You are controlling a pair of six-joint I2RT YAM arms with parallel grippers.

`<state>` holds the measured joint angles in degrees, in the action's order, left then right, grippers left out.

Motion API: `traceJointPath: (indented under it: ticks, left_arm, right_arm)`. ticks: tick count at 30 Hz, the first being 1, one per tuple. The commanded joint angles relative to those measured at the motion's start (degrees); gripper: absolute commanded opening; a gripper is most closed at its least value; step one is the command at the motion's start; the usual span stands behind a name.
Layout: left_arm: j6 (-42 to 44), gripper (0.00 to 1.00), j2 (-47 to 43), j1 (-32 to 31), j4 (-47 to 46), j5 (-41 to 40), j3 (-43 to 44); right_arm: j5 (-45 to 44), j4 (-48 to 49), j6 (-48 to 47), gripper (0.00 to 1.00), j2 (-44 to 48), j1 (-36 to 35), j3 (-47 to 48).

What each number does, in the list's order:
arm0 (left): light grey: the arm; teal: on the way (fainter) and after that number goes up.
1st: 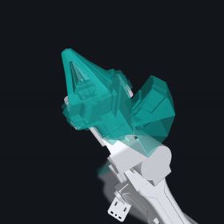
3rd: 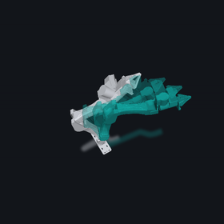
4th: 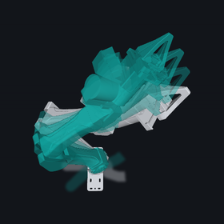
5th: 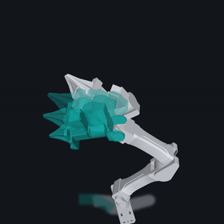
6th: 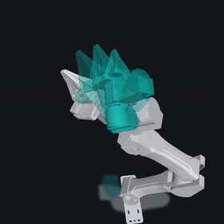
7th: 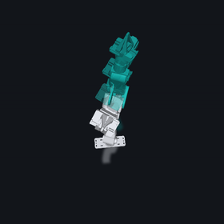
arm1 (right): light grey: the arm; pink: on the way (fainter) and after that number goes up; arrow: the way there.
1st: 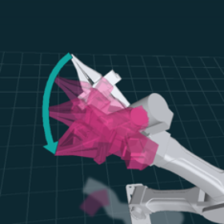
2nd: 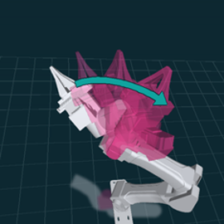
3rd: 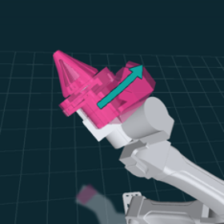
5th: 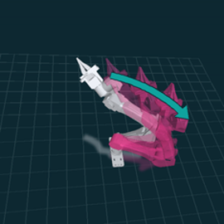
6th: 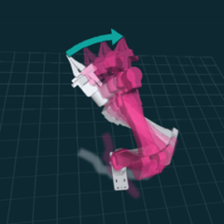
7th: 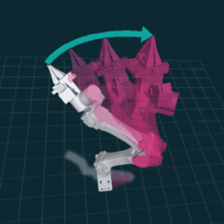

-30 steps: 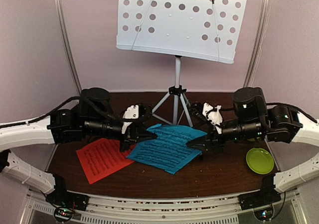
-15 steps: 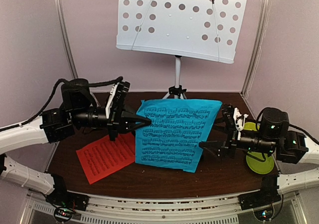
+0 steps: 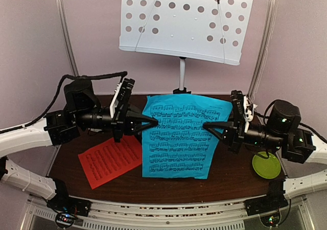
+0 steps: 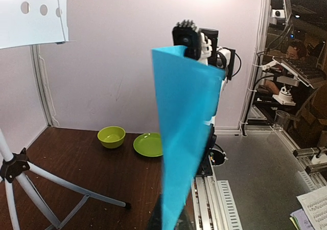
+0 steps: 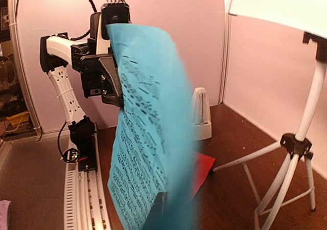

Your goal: Set up the instrument practice props

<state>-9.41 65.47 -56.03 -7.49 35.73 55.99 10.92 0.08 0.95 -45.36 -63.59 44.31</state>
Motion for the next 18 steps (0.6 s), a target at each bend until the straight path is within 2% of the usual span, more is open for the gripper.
traceJointPath:
  ticks: [1, 3, 5, 7, 11, 18]
  left_arm:
    - [-0.9, 0.03, 0.3, 0.2, -2.6, -4.7, 3.3]
    - [-0.2, 0.13, 0.0, 0.2, -1.0, -7.4, 4.0]
    - [1.3, 0.26, -0.6, 0.2, 1.8, -11.6, 5.3]
    - [4.3, 0.33, -1.0, 0.1, 6.8, -16.9, 7.7]
    - [8.5, 0.40, -2.1, -0.6, 13.4, -28.7, 12.6]
    - [13.4, 0.50, -2.7, -0.7, 13.8, -42.7, 19.5]
  right_arm:
    - [-0.8, 0.2, 1.4, 0.00, -0.6, -0.1, 4.2]
    - [-3.0, -1.4, 1.7, 0.00, -0.4, 0.0, 5.8]
    - [-5.9, -2.9, 1.4, 0.00, 0.1, -0.1, 7.4]
    - [-8.8, -4.4, 0.9, 0.00, 0.8, -0.1, 9.5]
    - [-11.9, -5.9, 0.2, 0.00, 2.0, -0.1, 12.5]
    - [-16.1, -7.4, -2.1, 0.00, 1.4, -0.1, 20.5]
